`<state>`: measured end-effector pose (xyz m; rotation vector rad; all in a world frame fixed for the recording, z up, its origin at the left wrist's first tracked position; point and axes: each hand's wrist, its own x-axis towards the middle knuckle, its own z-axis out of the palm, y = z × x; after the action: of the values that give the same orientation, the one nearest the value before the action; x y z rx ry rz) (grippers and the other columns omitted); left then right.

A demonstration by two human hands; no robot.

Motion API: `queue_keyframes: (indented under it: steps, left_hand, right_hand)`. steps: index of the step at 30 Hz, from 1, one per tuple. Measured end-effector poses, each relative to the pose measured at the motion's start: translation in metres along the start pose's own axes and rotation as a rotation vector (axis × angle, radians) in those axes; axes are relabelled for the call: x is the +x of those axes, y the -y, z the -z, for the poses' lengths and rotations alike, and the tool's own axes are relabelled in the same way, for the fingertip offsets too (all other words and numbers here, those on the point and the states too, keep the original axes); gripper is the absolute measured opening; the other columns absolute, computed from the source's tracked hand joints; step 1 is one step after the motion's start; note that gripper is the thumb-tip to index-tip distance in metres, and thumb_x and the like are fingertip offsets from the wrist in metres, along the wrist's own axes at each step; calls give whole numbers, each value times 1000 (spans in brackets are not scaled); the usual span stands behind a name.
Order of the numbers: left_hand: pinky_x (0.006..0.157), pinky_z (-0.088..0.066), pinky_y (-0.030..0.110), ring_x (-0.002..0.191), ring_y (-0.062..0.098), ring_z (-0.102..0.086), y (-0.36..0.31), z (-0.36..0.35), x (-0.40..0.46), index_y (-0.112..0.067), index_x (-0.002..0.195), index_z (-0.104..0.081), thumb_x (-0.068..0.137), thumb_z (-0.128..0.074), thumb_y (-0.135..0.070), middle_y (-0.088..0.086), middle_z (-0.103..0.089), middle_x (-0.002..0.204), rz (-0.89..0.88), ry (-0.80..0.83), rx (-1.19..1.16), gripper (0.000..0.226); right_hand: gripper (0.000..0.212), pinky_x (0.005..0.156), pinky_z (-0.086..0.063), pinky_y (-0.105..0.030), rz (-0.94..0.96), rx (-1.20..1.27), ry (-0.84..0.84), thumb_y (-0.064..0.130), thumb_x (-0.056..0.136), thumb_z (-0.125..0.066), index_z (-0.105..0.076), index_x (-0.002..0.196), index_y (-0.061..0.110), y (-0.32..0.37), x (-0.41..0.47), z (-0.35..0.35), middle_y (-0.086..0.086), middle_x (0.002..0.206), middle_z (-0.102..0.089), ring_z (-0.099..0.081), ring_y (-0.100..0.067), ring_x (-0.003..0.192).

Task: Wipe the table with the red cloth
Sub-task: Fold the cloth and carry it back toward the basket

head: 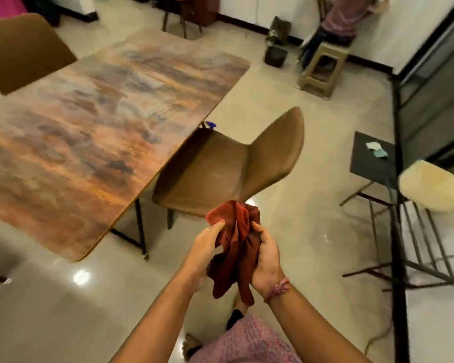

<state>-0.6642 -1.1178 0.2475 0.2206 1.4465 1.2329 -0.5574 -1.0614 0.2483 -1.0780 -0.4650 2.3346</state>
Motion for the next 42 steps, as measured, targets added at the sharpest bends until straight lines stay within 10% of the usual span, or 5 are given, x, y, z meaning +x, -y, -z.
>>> queue_keyframes:
  steps: [11,22,32,42]
  left_hand:
    - [80,-54,22,97,5,-67,-4,-136,48,-33,118,-57,69,-83,-32,-12,-72,104,-11,470,259,55]
    - [78,-56,41,96,28,-69,-39,-233,150,-17,114,-62,79,-70,-30,10,-72,107,345,366,-59,38]
    - [87,-54,39,110,24,-63,-31,-370,193,-20,123,-56,67,-83,-20,6,-67,118,206,877,360,62]
    - [71,-58,38,94,32,-69,-37,-456,300,-6,112,-65,71,-72,-18,17,-70,107,603,556,116,42]
  right_hand:
    - [48,68,-58,-30,179,207,-199,36,95,-38,-78,91,10,103,1,76,-11,101,-73,-71,-24,92]
    - [47,84,-52,-41,180,274,-308,34,96,-37,-74,88,6,260,20,166,-15,90,-71,-68,-30,83]
    - [45,93,-50,-43,198,131,-420,40,90,-49,-74,100,3,338,35,210,-19,105,-71,-66,-33,101]
    - [36,65,-57,-35,290,308,-556,31,88,-52,-77,86,5,460,48,313,-18,92,-73,-72,-31,77]
